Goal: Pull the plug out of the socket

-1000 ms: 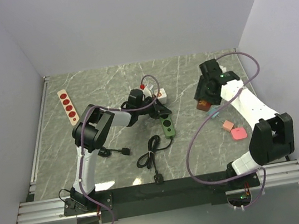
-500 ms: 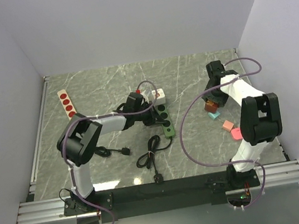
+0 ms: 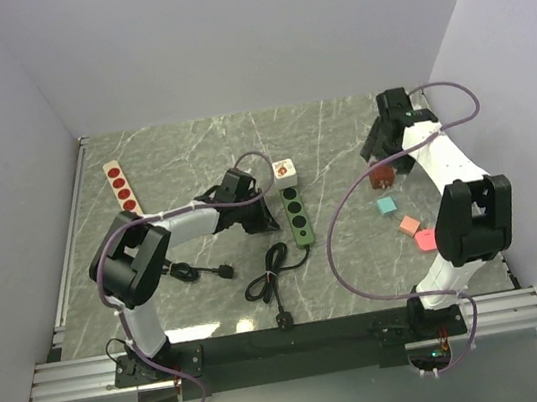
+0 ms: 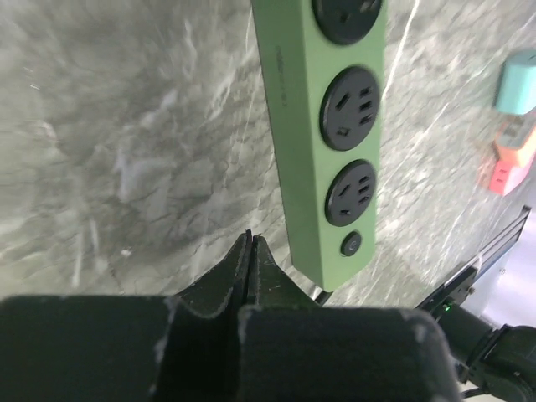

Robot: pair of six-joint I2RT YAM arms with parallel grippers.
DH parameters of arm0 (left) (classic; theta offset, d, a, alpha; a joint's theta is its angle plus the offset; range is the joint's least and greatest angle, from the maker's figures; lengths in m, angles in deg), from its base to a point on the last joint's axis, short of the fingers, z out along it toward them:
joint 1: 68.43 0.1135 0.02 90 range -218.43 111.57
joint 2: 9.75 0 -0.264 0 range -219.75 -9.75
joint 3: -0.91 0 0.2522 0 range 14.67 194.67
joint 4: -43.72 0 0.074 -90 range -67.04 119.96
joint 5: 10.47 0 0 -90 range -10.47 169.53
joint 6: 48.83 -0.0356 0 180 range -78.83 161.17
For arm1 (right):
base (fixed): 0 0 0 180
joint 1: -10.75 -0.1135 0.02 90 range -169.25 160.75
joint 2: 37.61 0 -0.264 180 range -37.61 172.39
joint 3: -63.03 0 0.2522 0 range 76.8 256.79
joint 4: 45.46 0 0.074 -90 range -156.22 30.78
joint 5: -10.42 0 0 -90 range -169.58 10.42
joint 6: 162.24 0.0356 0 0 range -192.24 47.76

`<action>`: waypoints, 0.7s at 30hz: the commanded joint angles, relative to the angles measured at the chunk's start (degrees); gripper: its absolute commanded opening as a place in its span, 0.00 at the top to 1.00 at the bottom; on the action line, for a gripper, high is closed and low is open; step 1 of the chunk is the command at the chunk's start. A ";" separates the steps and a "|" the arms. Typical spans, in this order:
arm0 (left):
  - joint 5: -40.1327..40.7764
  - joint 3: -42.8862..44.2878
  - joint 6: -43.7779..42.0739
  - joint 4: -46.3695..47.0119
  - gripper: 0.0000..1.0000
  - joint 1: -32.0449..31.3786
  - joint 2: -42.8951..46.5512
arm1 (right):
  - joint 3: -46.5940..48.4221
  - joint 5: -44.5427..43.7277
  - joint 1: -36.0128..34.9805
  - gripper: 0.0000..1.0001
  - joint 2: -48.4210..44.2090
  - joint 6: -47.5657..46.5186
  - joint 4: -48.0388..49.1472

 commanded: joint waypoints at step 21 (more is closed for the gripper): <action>1.16 -2.94 2.19 8.28 0.99 3.82 7.51 | 42.32 9.77 -25.11 0.10 29.29 -16.15 -8.31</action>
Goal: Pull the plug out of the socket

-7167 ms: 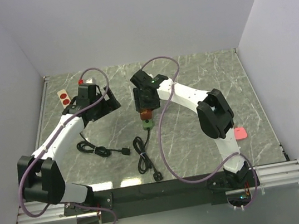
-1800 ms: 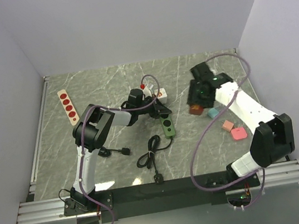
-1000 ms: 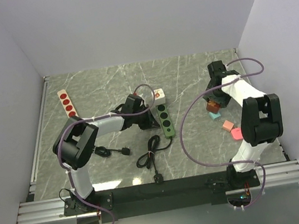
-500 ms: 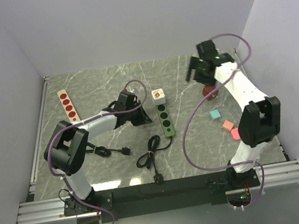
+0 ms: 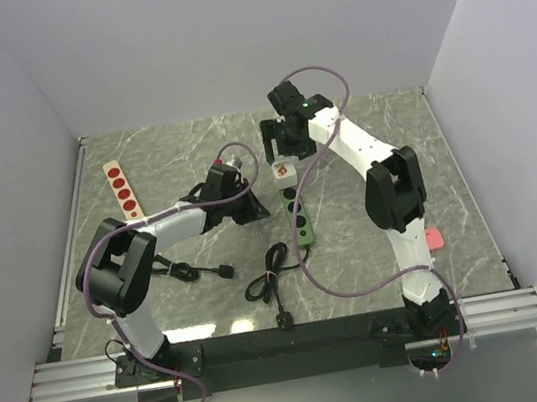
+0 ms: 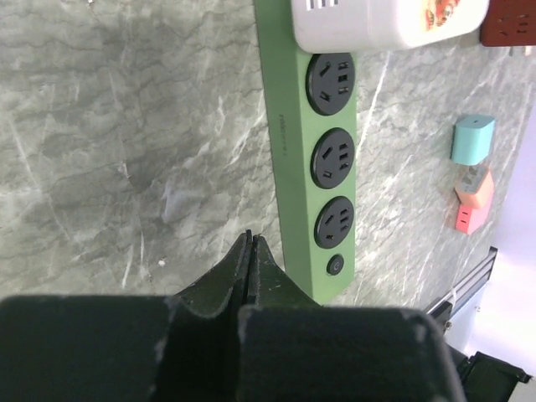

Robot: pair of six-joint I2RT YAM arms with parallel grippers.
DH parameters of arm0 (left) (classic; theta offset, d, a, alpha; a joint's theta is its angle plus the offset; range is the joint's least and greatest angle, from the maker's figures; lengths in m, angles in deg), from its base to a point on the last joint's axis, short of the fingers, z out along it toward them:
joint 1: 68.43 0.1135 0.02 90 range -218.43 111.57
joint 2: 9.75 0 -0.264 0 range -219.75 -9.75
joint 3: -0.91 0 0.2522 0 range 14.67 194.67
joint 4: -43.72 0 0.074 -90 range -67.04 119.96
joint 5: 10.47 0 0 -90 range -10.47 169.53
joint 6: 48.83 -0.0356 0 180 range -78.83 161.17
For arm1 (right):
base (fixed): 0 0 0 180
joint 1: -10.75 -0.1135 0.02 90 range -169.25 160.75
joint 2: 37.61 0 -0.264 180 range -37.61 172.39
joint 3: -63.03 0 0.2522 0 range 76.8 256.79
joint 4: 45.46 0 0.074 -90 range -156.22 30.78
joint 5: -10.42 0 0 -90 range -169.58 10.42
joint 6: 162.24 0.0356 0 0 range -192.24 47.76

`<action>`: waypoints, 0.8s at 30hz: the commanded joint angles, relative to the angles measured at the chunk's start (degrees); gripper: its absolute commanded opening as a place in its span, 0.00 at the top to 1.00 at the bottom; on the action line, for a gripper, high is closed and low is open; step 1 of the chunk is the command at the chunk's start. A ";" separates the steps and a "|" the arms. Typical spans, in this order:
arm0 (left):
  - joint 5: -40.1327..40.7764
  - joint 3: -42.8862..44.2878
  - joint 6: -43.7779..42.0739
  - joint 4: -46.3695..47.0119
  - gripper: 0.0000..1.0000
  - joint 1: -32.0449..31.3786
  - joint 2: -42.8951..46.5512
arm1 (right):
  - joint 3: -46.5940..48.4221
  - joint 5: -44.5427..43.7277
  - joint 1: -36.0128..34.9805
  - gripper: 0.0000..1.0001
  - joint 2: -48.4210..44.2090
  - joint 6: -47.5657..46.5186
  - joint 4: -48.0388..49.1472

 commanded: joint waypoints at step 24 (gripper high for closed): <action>-25.94 -1.04 15.88 47.52 0.99 2.17 -22.28 | -2.45 2.14 -2.57 0.40 4.67 -0.15 -1.16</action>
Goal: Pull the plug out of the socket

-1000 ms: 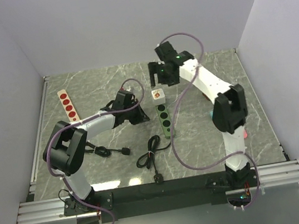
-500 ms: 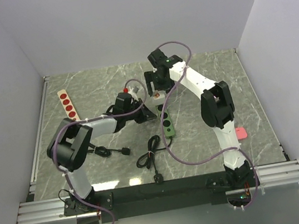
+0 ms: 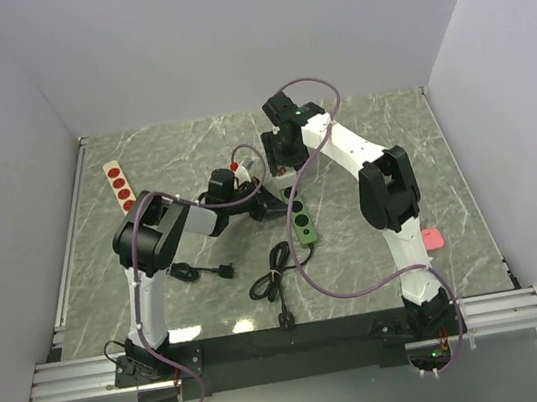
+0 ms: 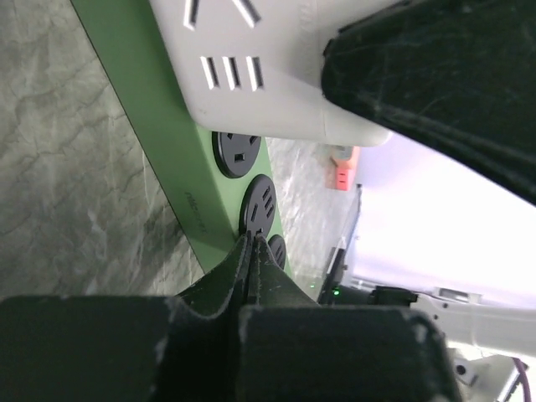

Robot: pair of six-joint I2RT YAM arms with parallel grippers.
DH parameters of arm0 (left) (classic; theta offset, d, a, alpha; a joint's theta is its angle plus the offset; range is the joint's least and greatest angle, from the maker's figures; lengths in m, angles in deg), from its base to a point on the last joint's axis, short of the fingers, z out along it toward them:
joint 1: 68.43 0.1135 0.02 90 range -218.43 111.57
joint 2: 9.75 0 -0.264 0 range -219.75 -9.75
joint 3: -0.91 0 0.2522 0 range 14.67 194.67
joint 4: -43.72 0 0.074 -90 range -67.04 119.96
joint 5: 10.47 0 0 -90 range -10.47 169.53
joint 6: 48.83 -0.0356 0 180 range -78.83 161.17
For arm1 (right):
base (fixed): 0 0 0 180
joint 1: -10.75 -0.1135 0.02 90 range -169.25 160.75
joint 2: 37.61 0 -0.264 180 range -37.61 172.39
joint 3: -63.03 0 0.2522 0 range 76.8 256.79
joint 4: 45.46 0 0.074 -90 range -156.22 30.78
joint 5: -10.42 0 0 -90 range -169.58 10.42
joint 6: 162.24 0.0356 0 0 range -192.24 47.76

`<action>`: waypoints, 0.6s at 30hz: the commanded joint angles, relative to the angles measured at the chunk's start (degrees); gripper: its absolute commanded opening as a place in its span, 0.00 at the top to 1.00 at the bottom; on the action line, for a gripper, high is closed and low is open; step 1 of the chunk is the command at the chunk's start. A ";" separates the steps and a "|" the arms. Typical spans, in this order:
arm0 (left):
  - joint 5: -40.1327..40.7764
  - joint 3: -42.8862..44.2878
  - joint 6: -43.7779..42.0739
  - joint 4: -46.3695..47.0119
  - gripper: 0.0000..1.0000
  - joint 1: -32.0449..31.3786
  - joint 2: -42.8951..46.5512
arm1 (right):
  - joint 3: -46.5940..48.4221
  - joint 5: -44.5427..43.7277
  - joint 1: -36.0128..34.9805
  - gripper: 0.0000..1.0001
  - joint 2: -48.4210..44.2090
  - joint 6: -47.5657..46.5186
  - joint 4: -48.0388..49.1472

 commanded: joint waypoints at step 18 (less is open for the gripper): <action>15.96 4.16 0.46 -12.38 0.99 -4.12 5.46 | -3.27 1.68 -1.00 0.62 -1.05 4.94 2.46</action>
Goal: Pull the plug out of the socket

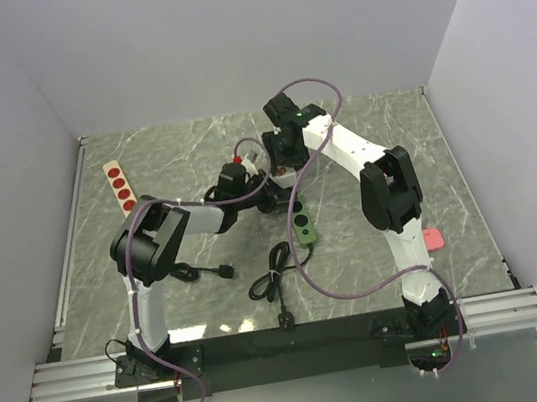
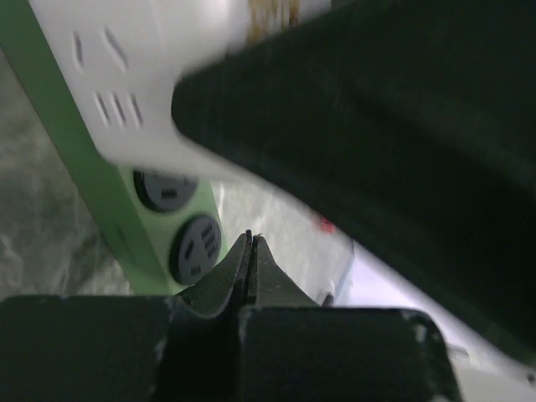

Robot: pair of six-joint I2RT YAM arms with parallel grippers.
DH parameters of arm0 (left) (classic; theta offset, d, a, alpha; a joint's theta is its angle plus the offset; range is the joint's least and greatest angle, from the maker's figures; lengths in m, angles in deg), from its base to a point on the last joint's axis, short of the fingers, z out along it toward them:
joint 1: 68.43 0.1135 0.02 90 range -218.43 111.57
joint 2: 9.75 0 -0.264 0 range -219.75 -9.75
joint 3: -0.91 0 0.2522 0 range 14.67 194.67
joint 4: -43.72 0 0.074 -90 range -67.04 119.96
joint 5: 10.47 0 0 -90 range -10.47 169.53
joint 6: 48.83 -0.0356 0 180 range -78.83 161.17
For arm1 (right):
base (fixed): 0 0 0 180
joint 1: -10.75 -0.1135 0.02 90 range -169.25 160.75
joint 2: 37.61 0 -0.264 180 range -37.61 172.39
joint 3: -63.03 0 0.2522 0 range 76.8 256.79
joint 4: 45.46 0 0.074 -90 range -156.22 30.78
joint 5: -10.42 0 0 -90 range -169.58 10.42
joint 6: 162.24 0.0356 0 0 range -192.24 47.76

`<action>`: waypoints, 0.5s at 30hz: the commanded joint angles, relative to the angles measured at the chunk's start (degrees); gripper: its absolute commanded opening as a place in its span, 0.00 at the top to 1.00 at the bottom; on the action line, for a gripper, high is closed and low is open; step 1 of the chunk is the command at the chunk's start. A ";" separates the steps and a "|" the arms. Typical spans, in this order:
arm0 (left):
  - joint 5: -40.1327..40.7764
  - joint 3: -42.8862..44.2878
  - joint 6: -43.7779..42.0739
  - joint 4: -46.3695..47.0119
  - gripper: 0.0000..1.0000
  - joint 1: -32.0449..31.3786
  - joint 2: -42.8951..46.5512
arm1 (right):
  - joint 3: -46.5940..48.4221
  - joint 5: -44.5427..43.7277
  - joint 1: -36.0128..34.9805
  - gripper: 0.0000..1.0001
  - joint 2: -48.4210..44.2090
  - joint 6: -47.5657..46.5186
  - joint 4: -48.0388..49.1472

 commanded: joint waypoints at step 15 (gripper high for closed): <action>12.06 5.56 -9.37 -25.14 1.00 -1.26 -6.41 | 2.76 2.78 -1.33 1.00 -0.88 5.28 -1.61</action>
